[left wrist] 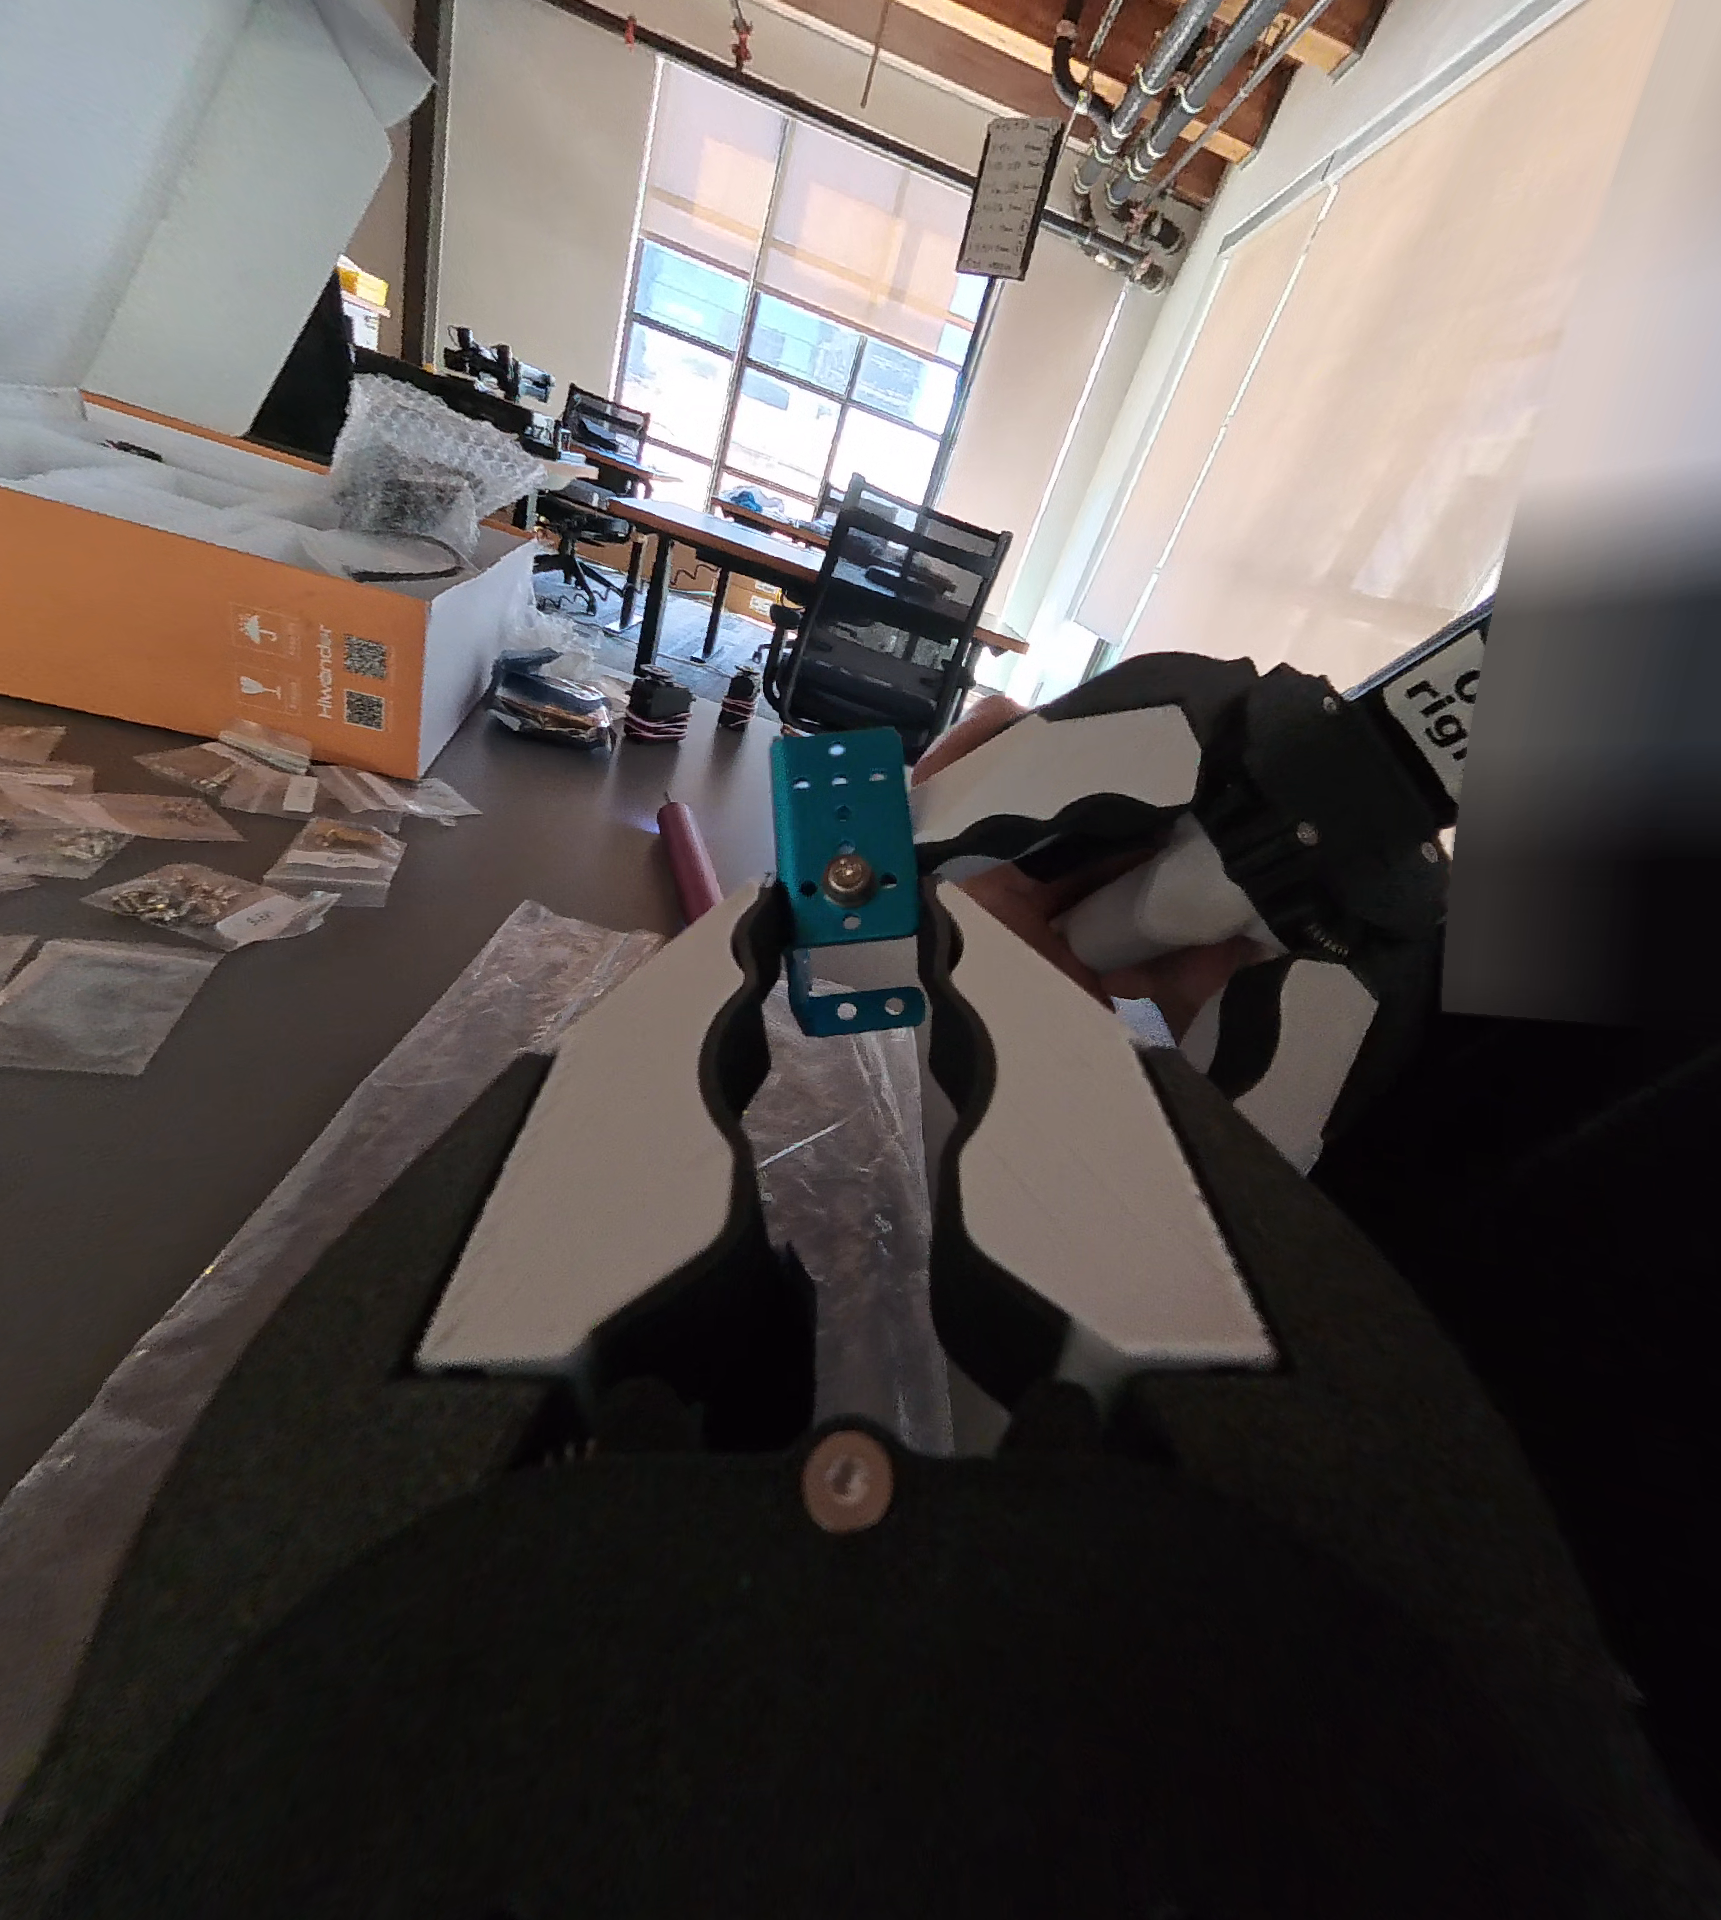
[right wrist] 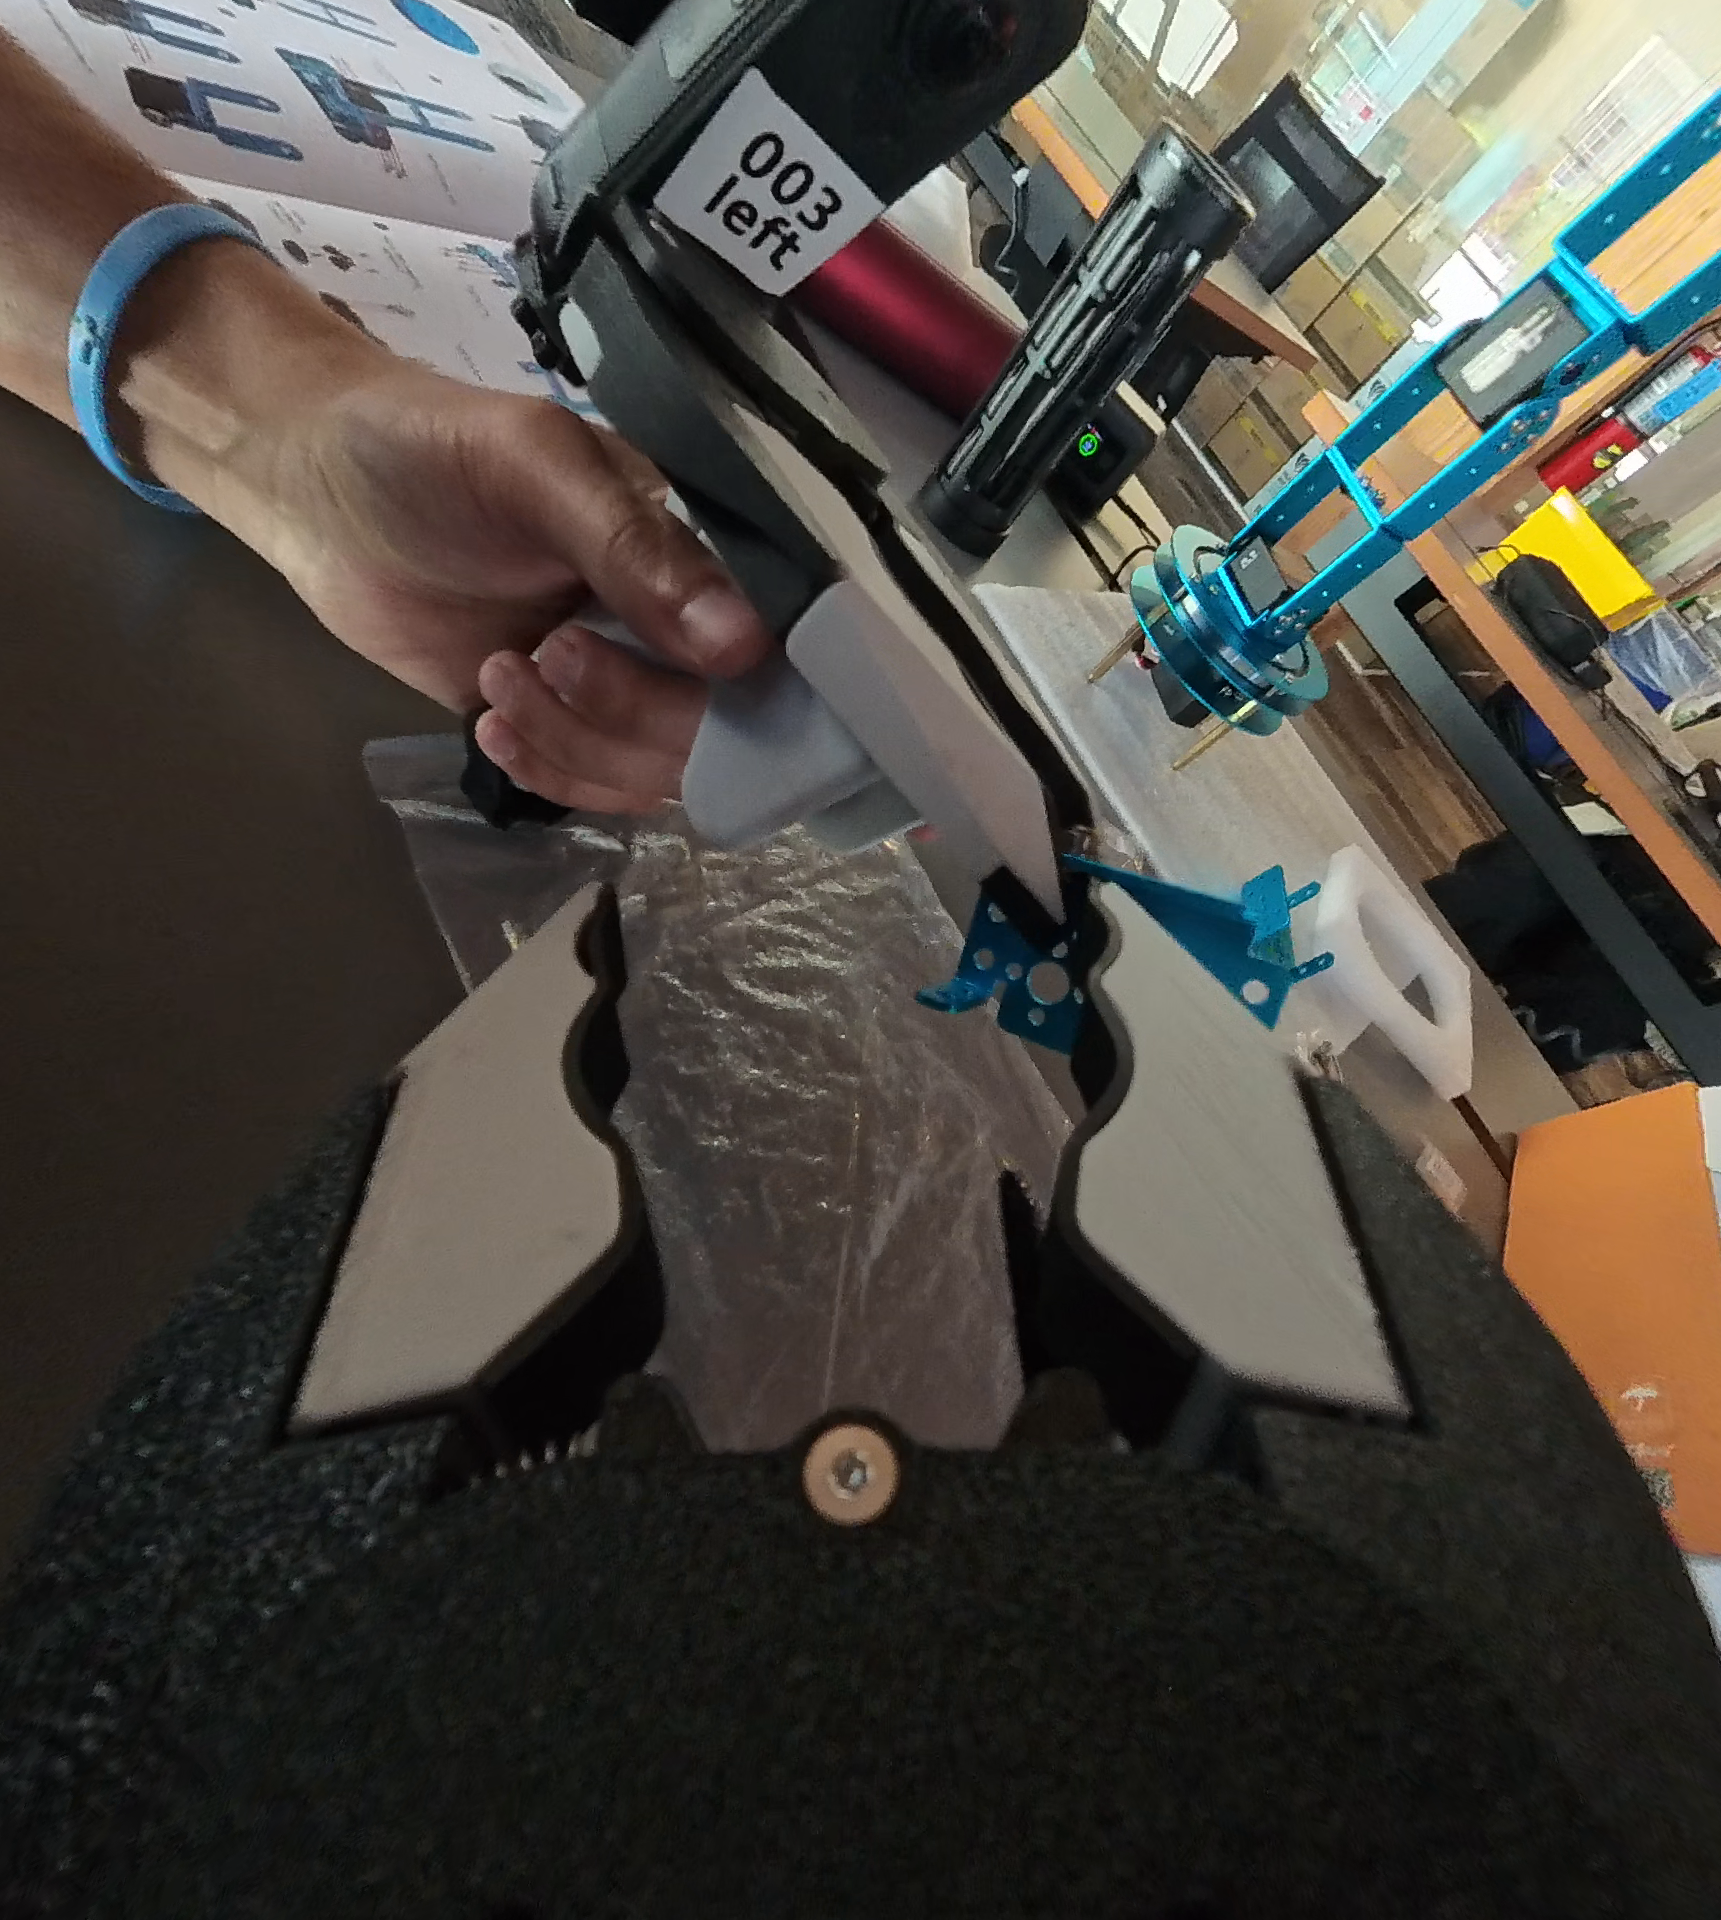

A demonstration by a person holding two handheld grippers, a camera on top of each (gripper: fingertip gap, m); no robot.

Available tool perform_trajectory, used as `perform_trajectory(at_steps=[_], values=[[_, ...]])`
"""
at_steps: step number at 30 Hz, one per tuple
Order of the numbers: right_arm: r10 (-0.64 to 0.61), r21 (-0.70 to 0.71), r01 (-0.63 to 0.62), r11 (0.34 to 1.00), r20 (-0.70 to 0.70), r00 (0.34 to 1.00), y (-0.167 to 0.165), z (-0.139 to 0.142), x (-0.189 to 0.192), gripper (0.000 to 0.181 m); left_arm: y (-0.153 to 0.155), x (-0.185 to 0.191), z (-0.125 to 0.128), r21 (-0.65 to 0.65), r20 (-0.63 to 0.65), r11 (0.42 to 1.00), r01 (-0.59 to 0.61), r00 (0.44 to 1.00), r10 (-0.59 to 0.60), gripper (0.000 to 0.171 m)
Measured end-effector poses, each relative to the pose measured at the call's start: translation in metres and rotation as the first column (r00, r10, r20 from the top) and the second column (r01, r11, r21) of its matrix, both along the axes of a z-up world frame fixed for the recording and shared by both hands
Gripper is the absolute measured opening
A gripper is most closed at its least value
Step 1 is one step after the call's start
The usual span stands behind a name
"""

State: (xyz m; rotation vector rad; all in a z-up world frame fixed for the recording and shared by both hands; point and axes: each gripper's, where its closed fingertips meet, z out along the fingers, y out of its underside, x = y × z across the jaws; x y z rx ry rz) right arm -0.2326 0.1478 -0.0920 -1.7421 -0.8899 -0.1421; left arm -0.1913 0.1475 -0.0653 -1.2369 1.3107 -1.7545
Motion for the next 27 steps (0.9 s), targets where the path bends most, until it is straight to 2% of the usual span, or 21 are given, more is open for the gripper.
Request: perform_trajectory(at_steps=[14,17,27], values=[[0.004,-0.013,-0.005,1.0,-0.085,0.996,-0.008,0.006,0.005,0.082,0.008,-0.001,0.0,-0.001,0.001,1.0,-0.007,1.0,0.007,0.025],[0.015,0.021,-0.013,1.0,-0.066,0.998,-0.009,0.009,0.004,0.08,0.0,0.0,-0.001,0.017,-0.005,1.0,0.015,1.0,-0.015,0.025],[0.019,0.009,-0.018,1.0,-0.049,0.999,-0.007,0.003,-0.001,0.082,-0.002,0.0,0.0,0.03,0.002,1.0,-0.003,1.0,0.003,0.025]])
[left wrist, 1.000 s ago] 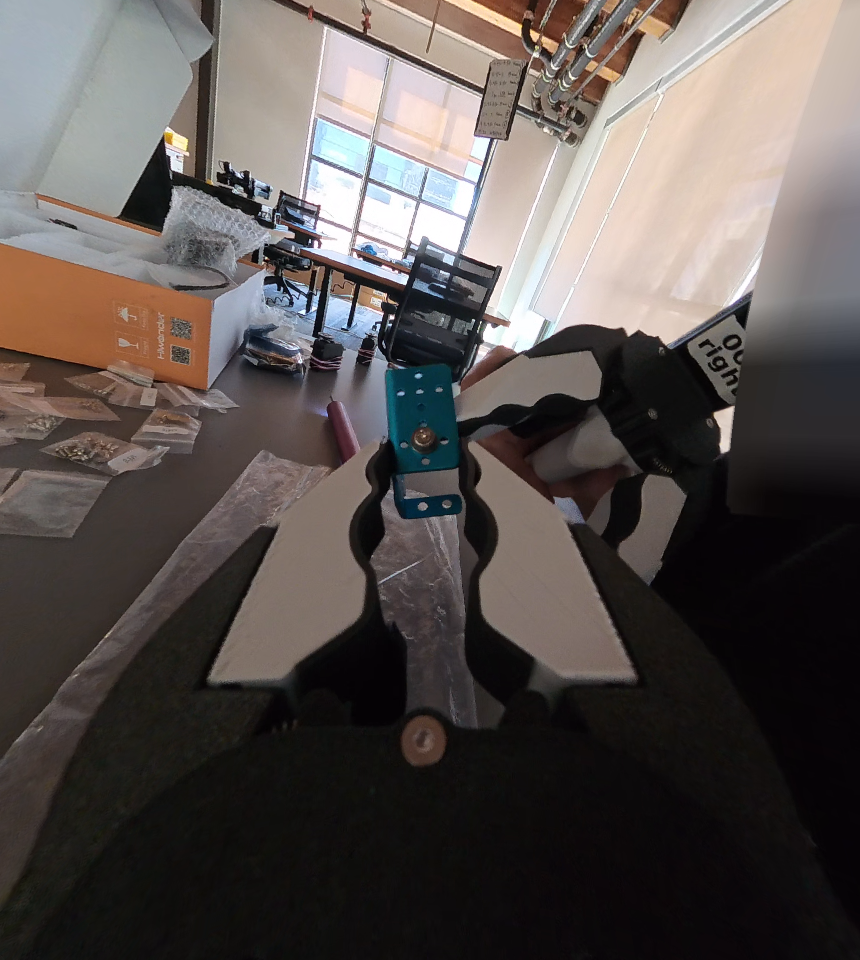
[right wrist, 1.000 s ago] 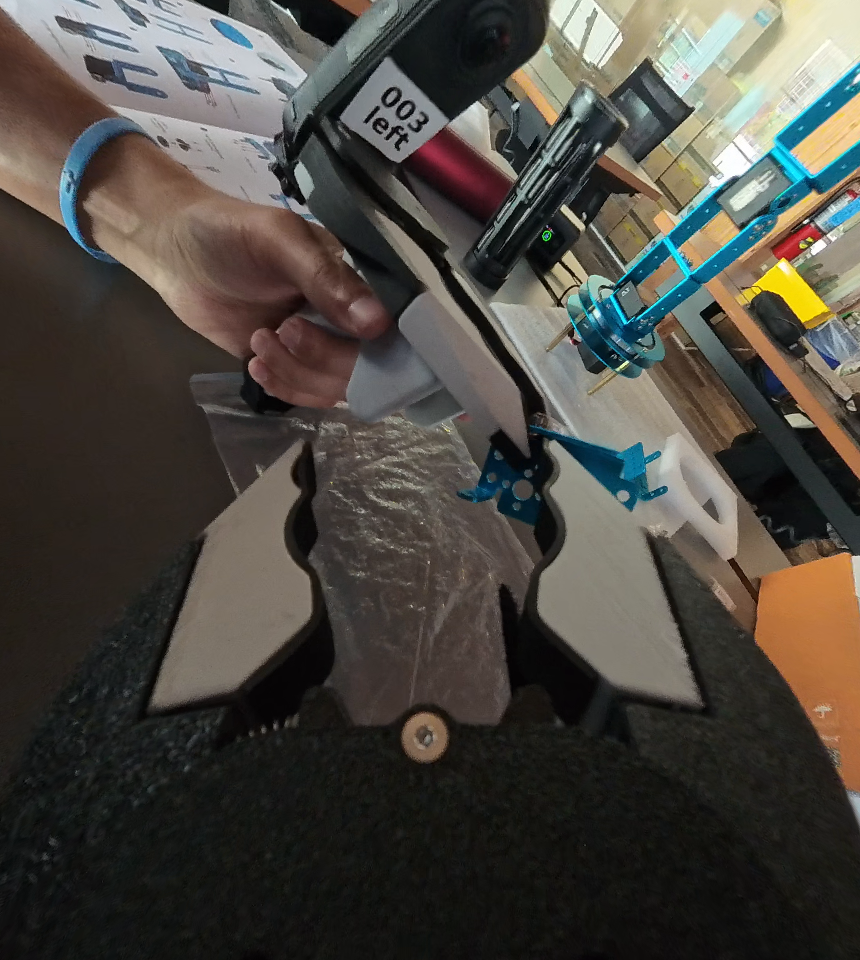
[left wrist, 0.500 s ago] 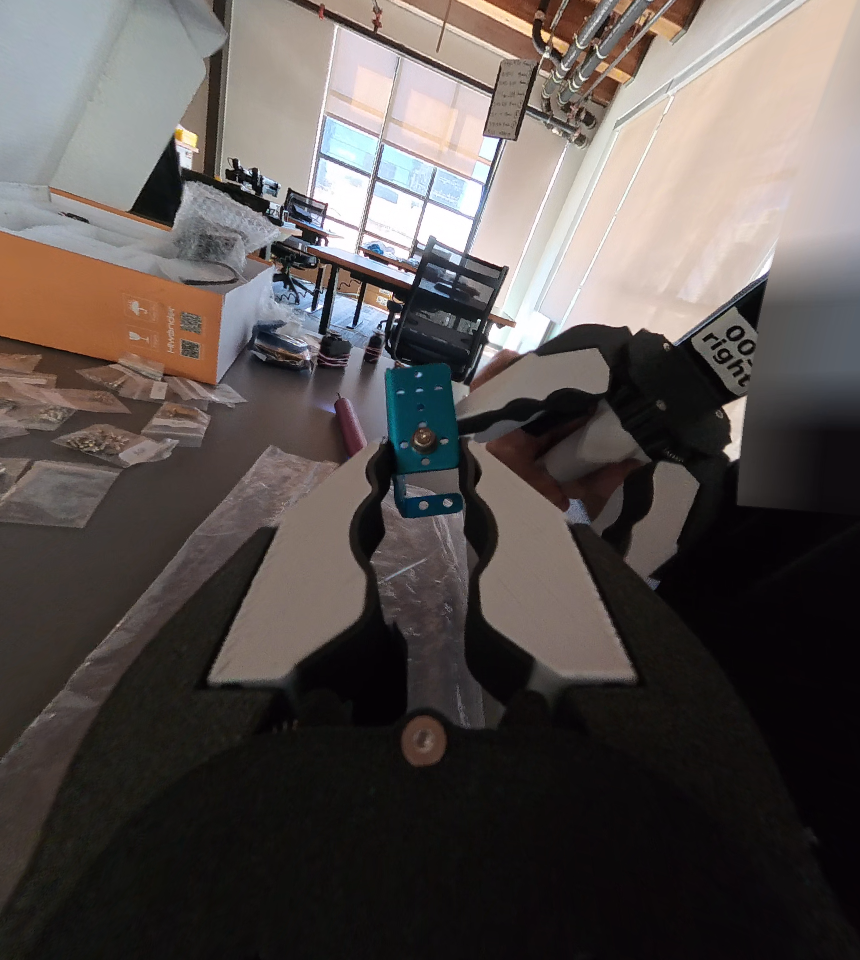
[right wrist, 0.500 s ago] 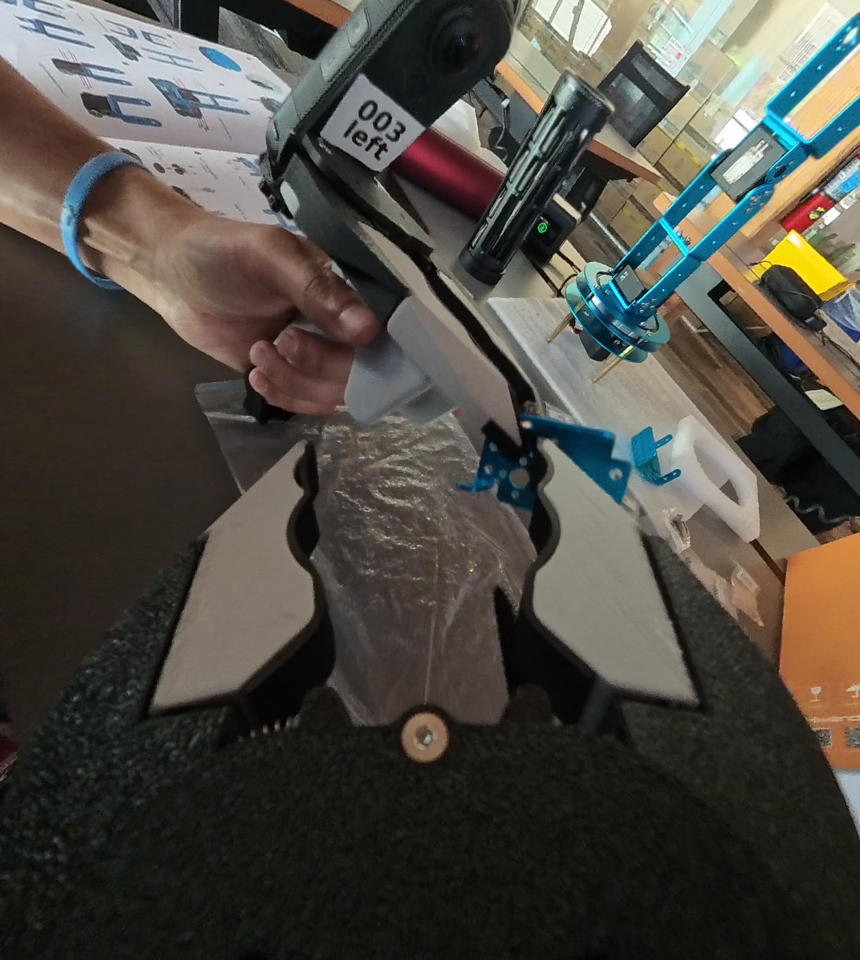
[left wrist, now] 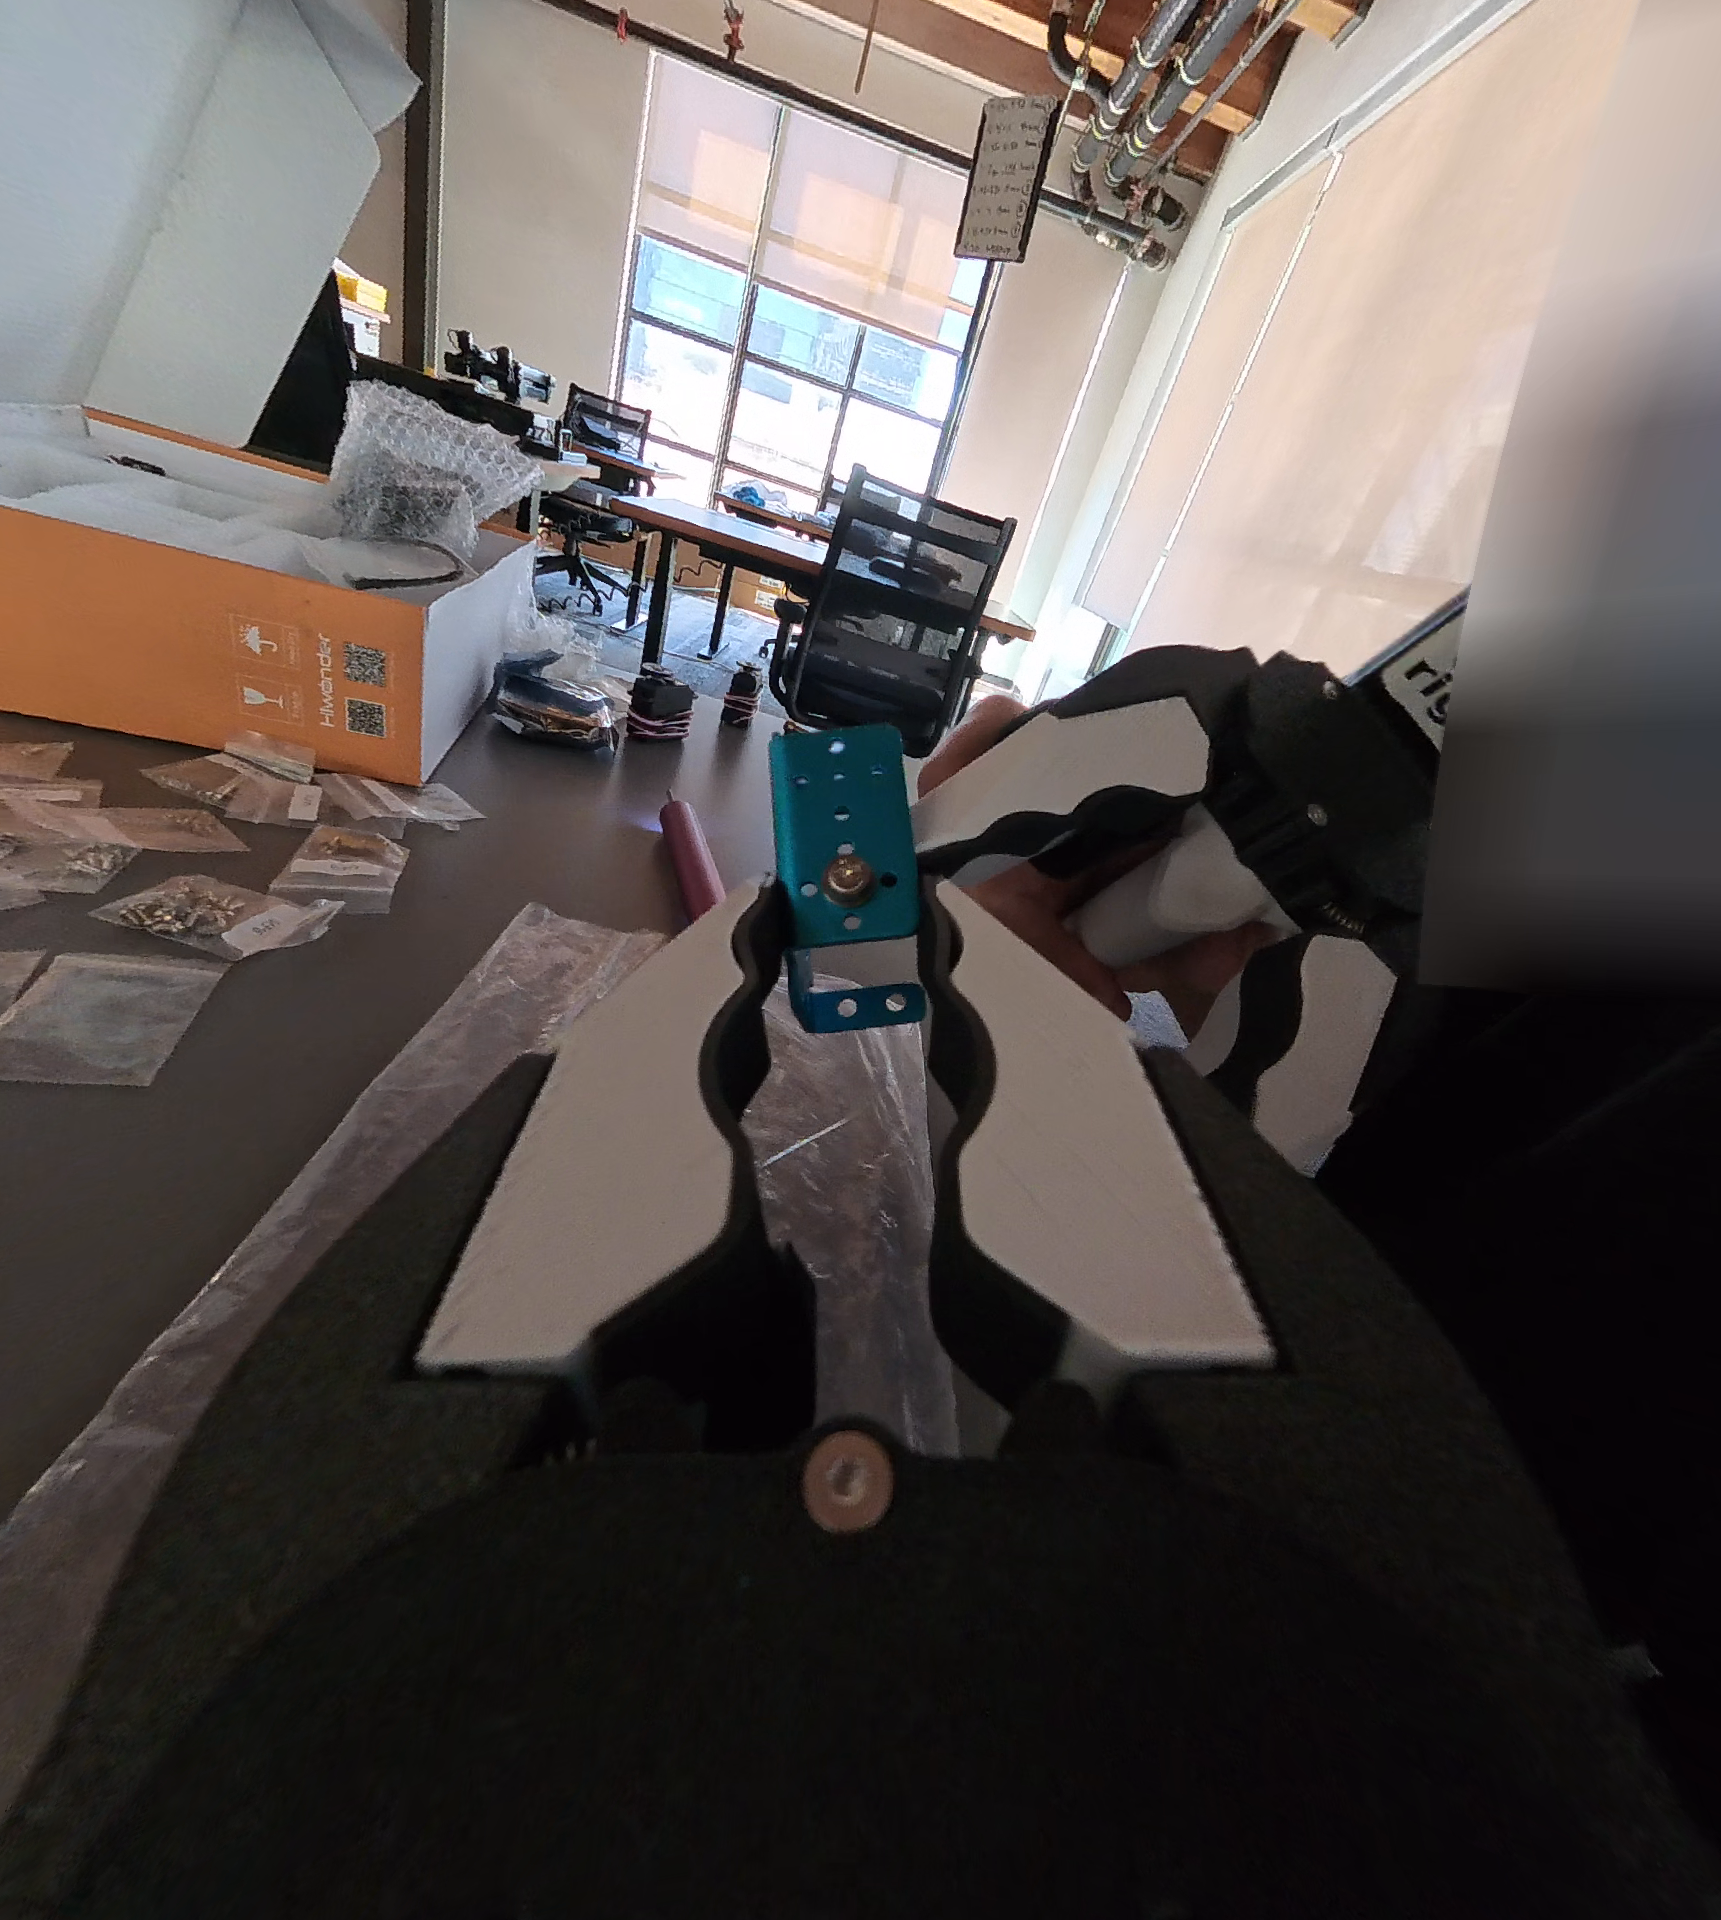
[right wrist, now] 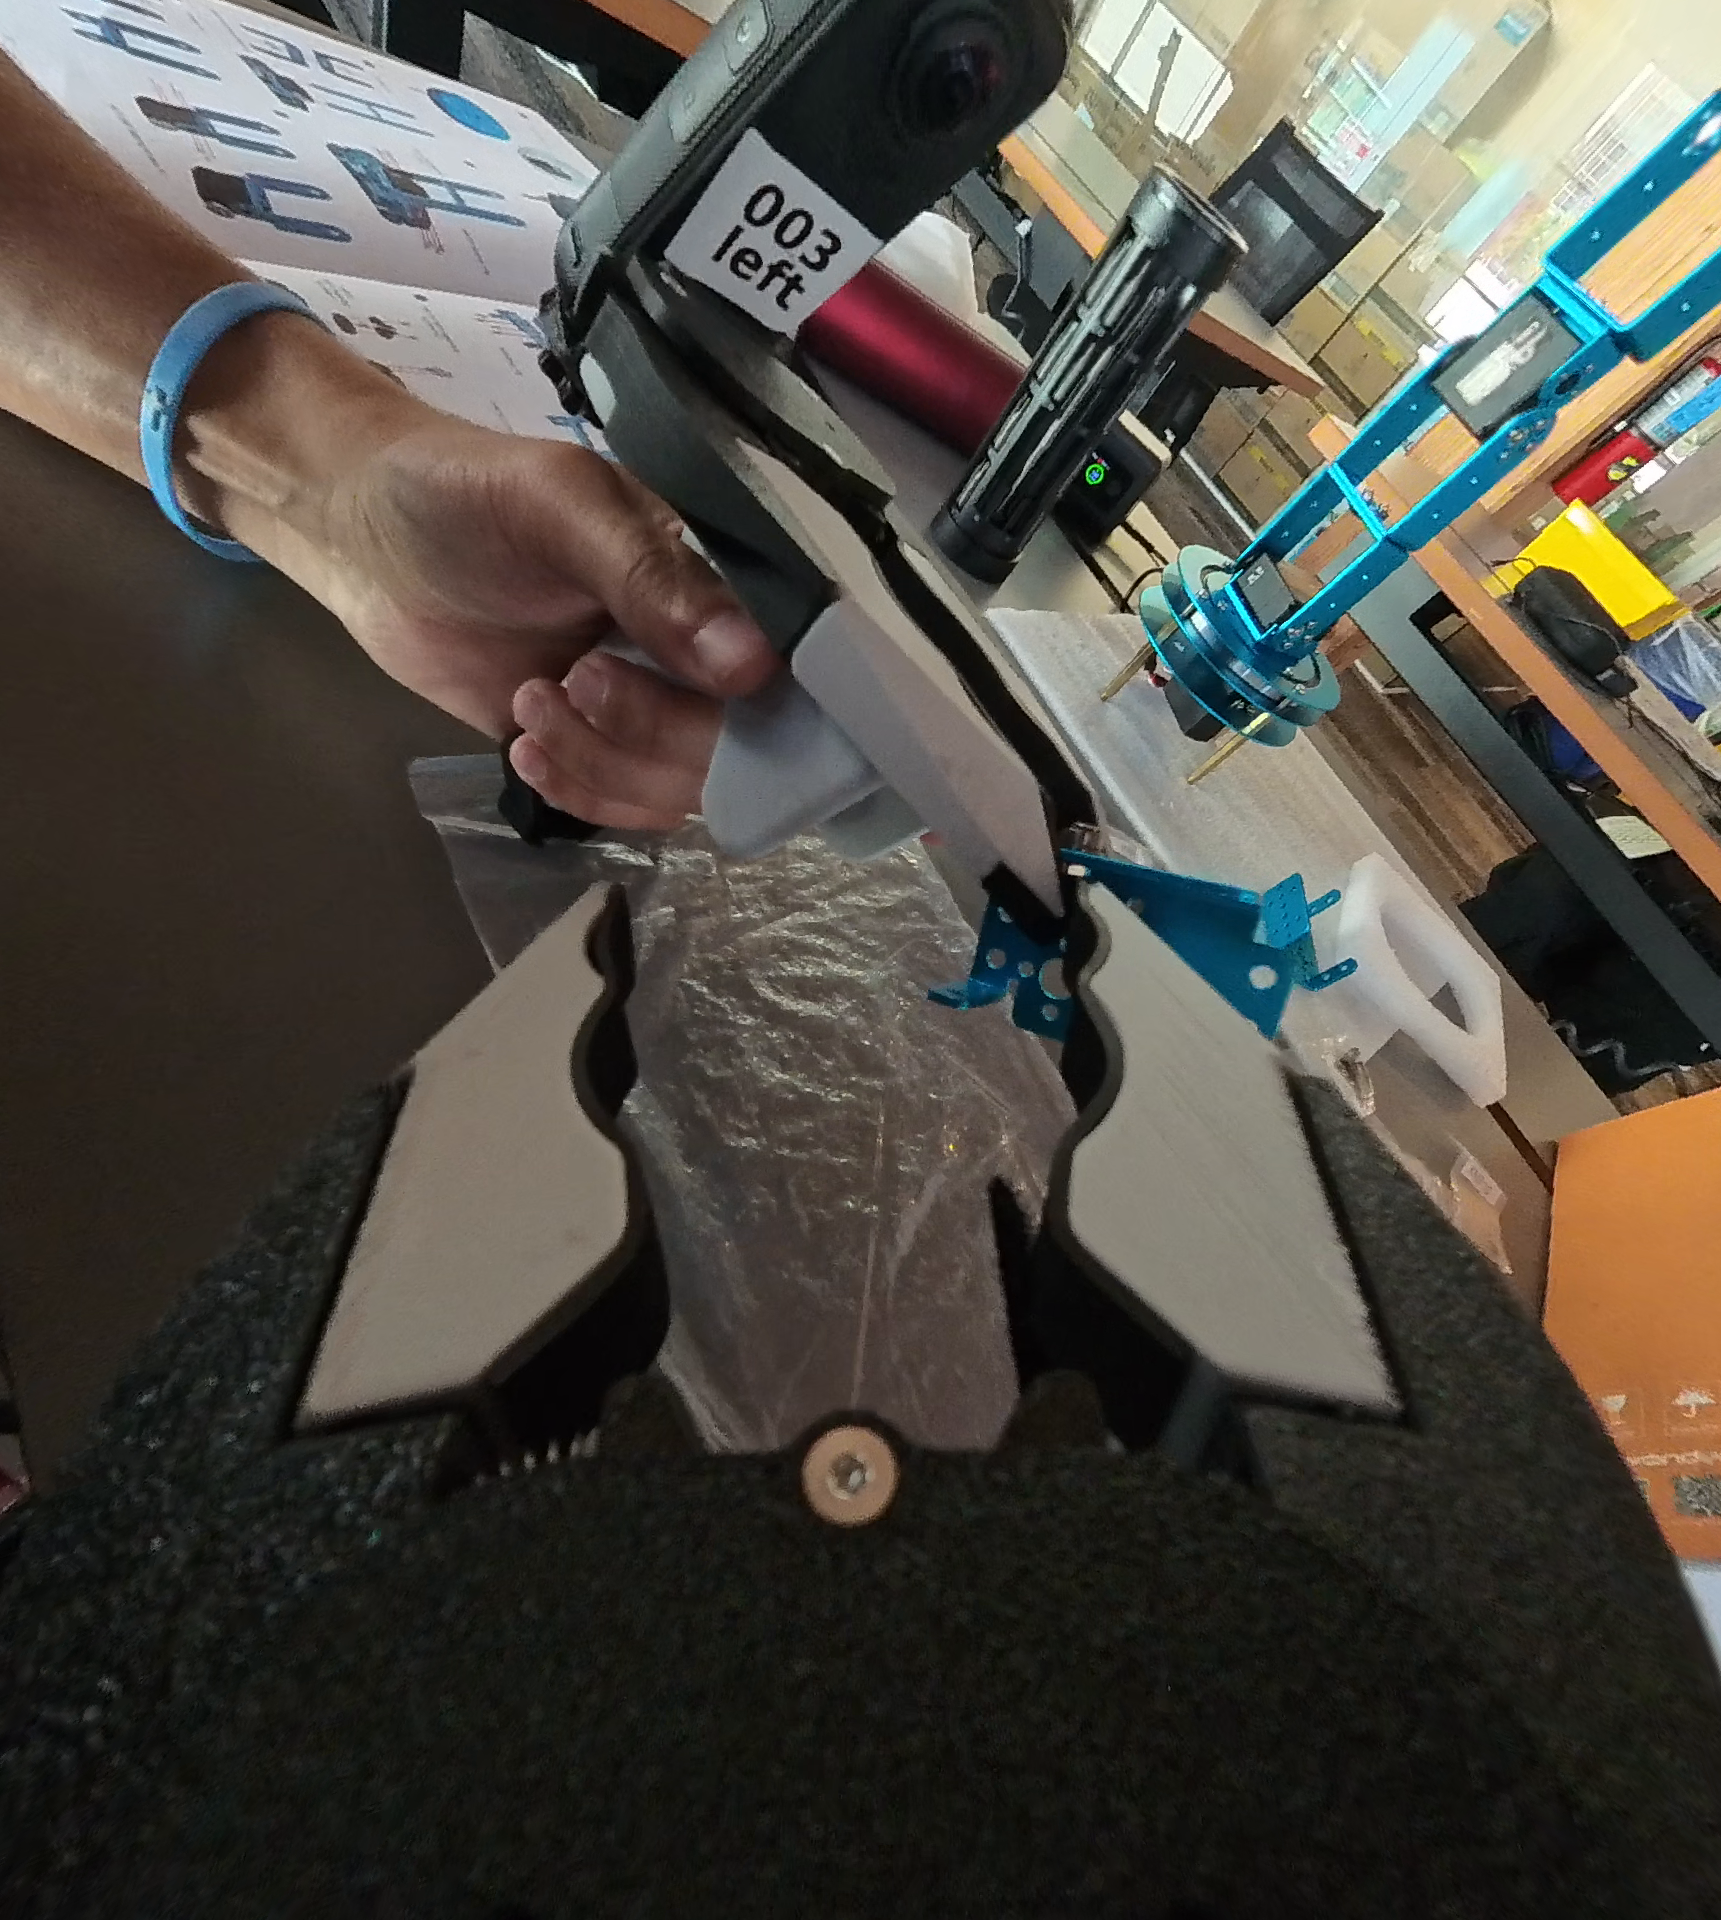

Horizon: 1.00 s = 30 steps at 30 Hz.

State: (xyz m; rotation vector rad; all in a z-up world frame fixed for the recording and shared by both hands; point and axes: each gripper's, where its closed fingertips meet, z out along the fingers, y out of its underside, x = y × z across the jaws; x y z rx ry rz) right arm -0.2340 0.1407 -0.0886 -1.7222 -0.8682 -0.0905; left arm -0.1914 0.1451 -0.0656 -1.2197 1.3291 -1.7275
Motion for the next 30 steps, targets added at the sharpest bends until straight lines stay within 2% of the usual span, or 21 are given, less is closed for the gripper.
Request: perform_trajectory(at_steps=[4,9,14,17,19,21,24,26,28,29,30], values=[[-0.009,-0.01,0.009,1.0,-0.01,1.0,0.003,-0.001,-0.001,0.082,0.002,0.0,-0.002,0.04,-0.007,0.999,-0.02,1.0,0.02,0.025],[-0.008,-0.019,0.007,1.0,-0.02,1.0,0.003,-0.004,0.0,0.078,0.0,-0.001,-0.007,0.153,-0.017,0.988,-0.027,0.999,0.03,0.025],[-0.017,-0.01,0.017,1.0,-0.053,0.998,0.004,-0.005,0.003,0.071,-0.002,0.0,-0.01,0.176,-0.027,0.984,-0.026,0.999,0.031,0.025],[-0.002,-0.012,0.001,1.0,-0.064,0.998,0.002,-0.006,0.004,0.072,-0.002,0.001,-0.011,0.262,-0.027,0.965,-0.03,0.999,0.038,0.025],[0.02,-0.018,-0.021,1.0,-0.092,0.996,-0.004,-0.006,0.008,0.075,0.004,0.002,-0.017,0.42,-0.029,0.904,-0.074,0.995,0.095,0.025],[0.033,-0.051,-0.04,0.998,-0.136,0.99,-0.012,-0.008,0.015,0.076,0.014,0.0,-0.025,0.577,-0.015,0.808,-0.123,0.987,0.161,0.025],[0.047,-0.092,-0.082,0.992,-0.334,0.942,-0.016,0.001,0.036,0.065,0.022,-0.001,-0.023,0.744,0.07,0.637,-0.201,0.972,0.225,0.025],[0.074,-0.149,-0.183,0.972,-0.545,0.835,-0.013,0.008,0.05,0.067,0.018,-0.003,-0.018,0.813,0.147,0.528,-0.247,0.963,0.224,0.026],[0.098,-0.231,-0.383,0.894,-0.733,0.673,-0.011,0.012,0.053,0.077,0.008,-0.005,-0.01,0.846,0.241,0.44,-0.301,0.952,0.188,0.026],[0.108,-0.245,-0.476,0.844,-0.793,0.6,-0.01,0.014,0.051,0.082,0.001,-0.007,-0.005,0.85,0.282,0.415,-0.325,0.945,0.163,0.026],[0.13,-0.235,-0.565,0.791,-0.837,0.531,-0.012,0.017,0.048,0.081,-0.005,-0.009,-0.001,0.843,0.308,0.42,-0.336,0.942,0.136,0.026]])
